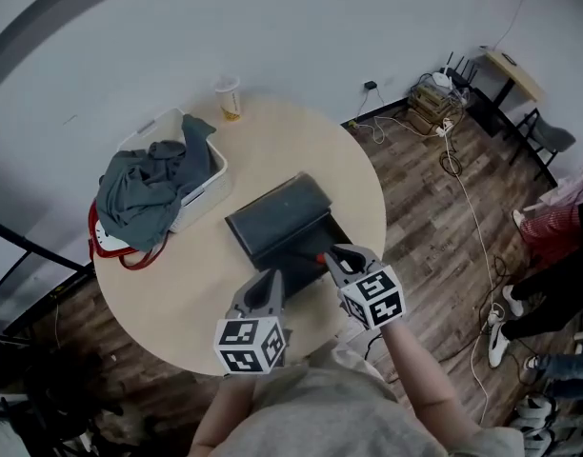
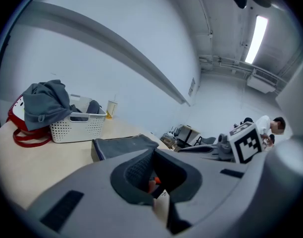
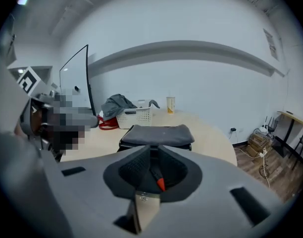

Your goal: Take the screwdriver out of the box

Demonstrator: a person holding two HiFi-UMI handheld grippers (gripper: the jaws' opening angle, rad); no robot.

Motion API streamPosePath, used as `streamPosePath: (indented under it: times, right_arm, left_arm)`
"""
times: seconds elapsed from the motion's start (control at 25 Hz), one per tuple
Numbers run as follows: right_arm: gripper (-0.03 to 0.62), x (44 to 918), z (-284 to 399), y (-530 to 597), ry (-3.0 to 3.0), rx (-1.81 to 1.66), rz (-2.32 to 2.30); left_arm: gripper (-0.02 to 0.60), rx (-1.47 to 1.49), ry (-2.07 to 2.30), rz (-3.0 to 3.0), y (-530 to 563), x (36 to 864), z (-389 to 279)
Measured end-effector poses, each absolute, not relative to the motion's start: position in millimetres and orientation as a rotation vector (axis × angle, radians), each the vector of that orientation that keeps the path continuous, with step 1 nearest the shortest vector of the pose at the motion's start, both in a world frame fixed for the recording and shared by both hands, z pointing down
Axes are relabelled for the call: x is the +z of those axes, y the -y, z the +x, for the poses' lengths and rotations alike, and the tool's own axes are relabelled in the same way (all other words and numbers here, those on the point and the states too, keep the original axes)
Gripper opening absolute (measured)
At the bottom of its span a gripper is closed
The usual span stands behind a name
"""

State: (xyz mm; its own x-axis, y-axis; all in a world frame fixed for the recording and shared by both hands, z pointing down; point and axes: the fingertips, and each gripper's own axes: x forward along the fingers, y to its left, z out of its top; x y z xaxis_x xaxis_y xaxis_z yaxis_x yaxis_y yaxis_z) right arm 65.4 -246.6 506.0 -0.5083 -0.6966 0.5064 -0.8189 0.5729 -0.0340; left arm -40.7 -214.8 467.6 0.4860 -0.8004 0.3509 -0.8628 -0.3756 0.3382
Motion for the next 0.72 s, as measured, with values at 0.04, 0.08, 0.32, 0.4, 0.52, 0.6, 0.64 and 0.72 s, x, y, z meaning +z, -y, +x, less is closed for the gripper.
streamPosePath:
  times: [0.04,0.08,0.32,0.4,0.52,0.6,0.64,0.72]
  right_arm:
    - [0.016,512.3,62.0,251.8,2.357,0.372,1.176]
    - [0.070,518.9,58.1,256.6,2.348,0.368,1.129]
    - [0.098,573.5,42.7,272.2,2.203,0.336,0.796]
    - [0.098,591.6,38.6,272.9,2.134,0.321,0.681]
    - [0.098,616.1,36.7,272.2,2.011,0.270,0.525]
    - [0.098,630.5,38.2,270.2,1.927,0.244,0.434]
    - [0.098,637.3,39.4,268.9,1.888,0.238,0.394]
    - [0.098,649.4,42.6,266.3,1.817,0.229,0.324]
  left_arm:
    - [0.003,0.173,1.391,2.241,214.8,469.1,-44.6]
    - [0.003,0.171,1.410,2.222,215.5,470.8,-49.0]
    - [0.003,0.147,1.520,2.125,221.4,477.1,-71.2]
    - [0.005,0.145,1.553,2.101,222.1,478.9,-77.9]
    - [0.003,0.133,1.593,2.064,222.3,481.6,-87.4]
    - [0.004,0.132,1.614,2.042,221.7,483.6,-92.0]
    - [0.004,0.131,1.623,2.031,221.1,484.5,-93.5]
    - [0.004,0.130,1.637,2.014,220.0,485.8,-95.5]
